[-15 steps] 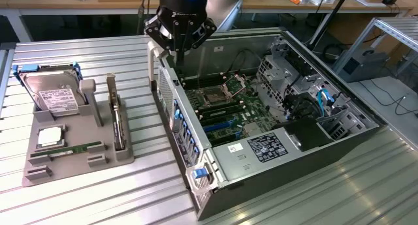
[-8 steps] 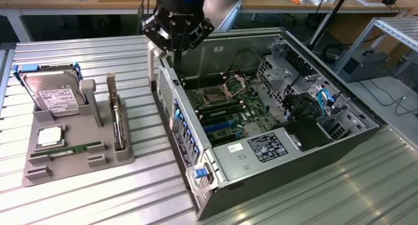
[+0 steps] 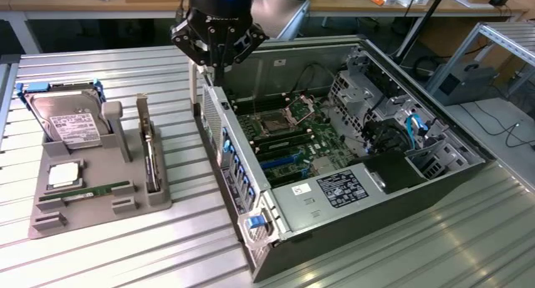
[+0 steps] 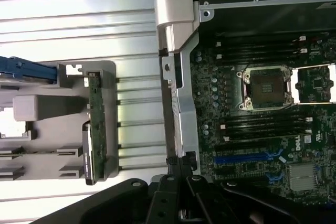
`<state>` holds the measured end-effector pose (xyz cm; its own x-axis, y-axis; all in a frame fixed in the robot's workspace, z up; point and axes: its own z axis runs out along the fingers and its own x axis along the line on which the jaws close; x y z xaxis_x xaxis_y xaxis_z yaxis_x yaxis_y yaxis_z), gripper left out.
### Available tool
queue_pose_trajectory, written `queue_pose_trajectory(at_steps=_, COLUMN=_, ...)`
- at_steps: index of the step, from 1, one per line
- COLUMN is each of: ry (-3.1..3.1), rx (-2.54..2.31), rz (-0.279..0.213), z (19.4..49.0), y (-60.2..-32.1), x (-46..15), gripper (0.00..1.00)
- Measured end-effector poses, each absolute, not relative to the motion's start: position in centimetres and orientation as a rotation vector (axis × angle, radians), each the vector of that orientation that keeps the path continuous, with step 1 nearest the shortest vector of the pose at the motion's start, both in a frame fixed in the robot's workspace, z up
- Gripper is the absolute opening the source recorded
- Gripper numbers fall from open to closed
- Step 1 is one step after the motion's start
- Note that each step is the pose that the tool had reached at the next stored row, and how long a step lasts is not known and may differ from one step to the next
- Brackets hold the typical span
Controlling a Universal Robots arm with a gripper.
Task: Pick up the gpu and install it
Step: 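Reach for the gpu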
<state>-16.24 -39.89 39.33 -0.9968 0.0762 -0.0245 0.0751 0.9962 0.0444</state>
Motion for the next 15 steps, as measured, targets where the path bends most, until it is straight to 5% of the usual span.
queue_pose_trajectory(at_steps=15, ry=3.112, rx=0.118, rz=0.068, z=39.3, y=-39.9, x=-20.3, gripper=0.11)
